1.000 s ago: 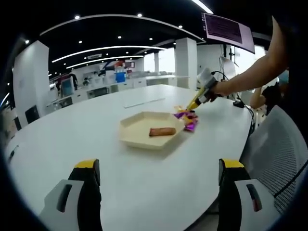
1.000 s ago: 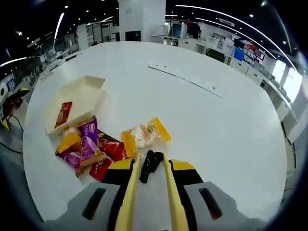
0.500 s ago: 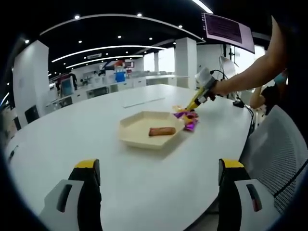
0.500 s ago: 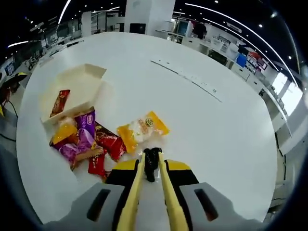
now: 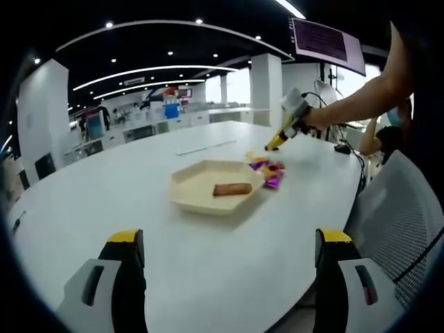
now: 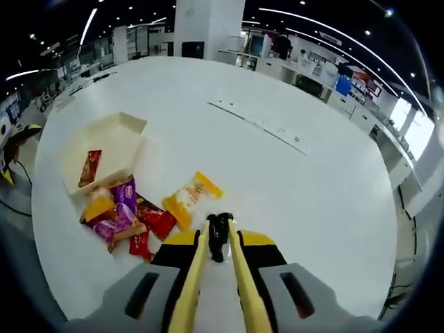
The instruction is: Place the target food into the container with the food tongs after gripping and lifting it, then release it inside without dropping or visibly crushing the food.
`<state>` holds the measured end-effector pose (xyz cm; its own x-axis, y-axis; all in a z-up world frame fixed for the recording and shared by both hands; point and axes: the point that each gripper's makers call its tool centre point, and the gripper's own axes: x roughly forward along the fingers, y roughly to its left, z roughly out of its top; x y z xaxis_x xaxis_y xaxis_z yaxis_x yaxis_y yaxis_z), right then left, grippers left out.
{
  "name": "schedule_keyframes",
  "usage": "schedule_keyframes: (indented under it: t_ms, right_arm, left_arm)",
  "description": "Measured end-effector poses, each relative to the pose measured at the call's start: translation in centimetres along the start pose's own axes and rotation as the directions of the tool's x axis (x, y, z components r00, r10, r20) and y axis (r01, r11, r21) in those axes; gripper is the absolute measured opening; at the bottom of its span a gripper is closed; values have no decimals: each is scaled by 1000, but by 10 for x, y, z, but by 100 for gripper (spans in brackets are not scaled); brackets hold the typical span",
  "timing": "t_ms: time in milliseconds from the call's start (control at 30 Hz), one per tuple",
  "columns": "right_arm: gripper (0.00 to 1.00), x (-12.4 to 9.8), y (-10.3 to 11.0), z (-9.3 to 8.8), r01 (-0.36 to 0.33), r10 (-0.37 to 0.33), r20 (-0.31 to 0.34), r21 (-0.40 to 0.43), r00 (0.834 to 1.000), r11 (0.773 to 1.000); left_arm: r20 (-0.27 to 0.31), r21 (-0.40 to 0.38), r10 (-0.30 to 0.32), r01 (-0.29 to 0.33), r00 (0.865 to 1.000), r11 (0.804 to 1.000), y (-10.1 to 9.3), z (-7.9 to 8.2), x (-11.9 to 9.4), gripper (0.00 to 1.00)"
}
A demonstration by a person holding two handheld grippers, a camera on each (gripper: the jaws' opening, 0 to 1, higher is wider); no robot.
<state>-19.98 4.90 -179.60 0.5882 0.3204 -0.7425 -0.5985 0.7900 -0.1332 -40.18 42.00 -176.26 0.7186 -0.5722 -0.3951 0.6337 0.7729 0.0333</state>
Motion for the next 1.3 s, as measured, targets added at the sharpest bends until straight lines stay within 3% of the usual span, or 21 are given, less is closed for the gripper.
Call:
schedule_keyframes:
  t_ms: [700, 1300]
  right_arm:
    - [20, -10, 18, 37, -46, 48, 35, -38, 998, 998]
    - [20, -2, 60, 86, -109, 117, 78, -107, 990, 988]
  left_arm:
    - [11, -10, 12, -12, 1000, 1000, 2, 3, -1, 100]
    - [17, -7, 17, -16, 1000, 1000, 3, 4, -2, 100]
